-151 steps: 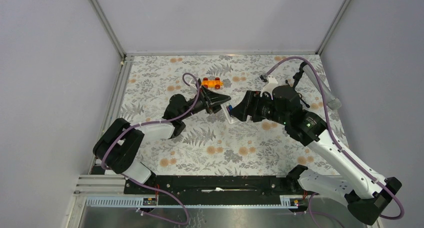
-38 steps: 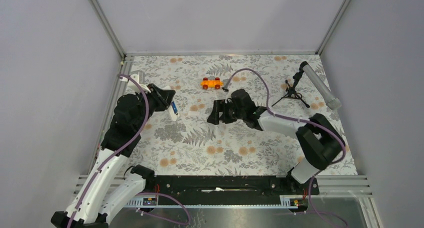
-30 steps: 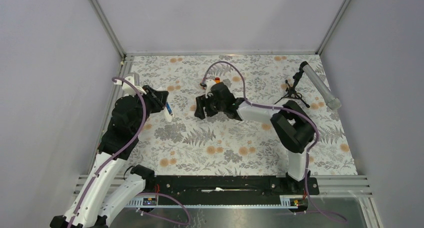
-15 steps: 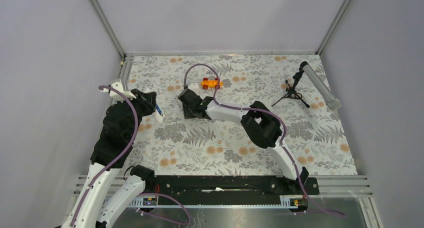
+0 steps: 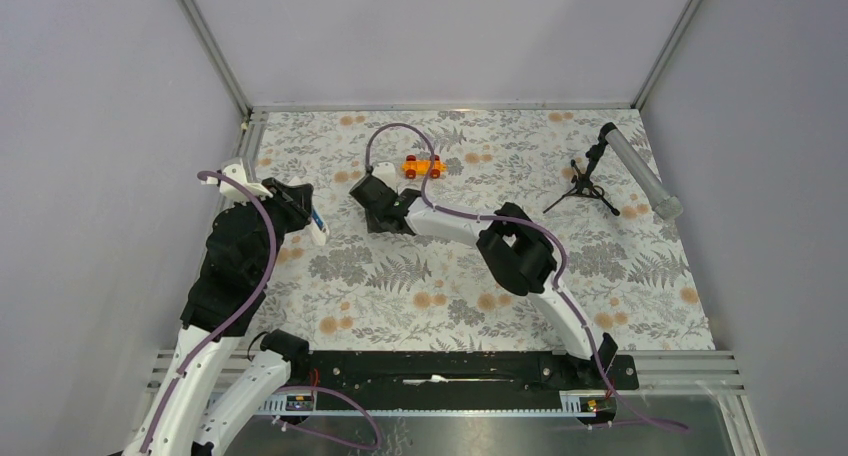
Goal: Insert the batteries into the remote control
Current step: Adjust the battery cover at the center of the board.
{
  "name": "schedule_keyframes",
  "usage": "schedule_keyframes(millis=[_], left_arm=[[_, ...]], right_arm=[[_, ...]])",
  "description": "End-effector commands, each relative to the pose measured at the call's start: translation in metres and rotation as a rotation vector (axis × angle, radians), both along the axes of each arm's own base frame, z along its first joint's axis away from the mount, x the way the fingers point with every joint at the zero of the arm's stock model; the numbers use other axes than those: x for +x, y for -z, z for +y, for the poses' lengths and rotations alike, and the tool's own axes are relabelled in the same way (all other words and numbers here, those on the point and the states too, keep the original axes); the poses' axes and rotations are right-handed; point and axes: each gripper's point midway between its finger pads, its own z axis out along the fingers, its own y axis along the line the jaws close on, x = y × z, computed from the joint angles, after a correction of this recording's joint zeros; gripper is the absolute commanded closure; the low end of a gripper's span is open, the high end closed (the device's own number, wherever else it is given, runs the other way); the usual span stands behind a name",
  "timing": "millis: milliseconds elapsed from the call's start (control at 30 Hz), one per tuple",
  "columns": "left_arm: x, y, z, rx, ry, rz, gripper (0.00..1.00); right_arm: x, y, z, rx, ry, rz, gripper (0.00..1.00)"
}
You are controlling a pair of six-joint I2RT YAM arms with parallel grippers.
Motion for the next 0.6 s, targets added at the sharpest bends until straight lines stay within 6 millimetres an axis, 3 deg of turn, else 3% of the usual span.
schedule_keyframes(millis=[0,100,300,567], left_arm=[[-0.001,-0.018,0.003,-0.012,-0.010,-0.062,1.00],[-0.002,-0.019,0.006,-0.008,-0.021,-0.066,1.00],[-0.003,-0.021,0.011,-0.007,-0.048,-0.071,1.00],[-0.004,-0.021,0.014,0.004,-0.057,-0.069,1.00]], right_arm=[[0.011,-0.010,0.008,-0.043,0.009,-0.080,0.62],[0.013,-0.015,0.012,-0.068,-0.004,-0.118,0.69],[0.012,-0.015,0.026,-0.090,-0.031,-0.141,0.69],[0.014,0.001,0.015,-0.199,0.008,-0.131,0.73]])
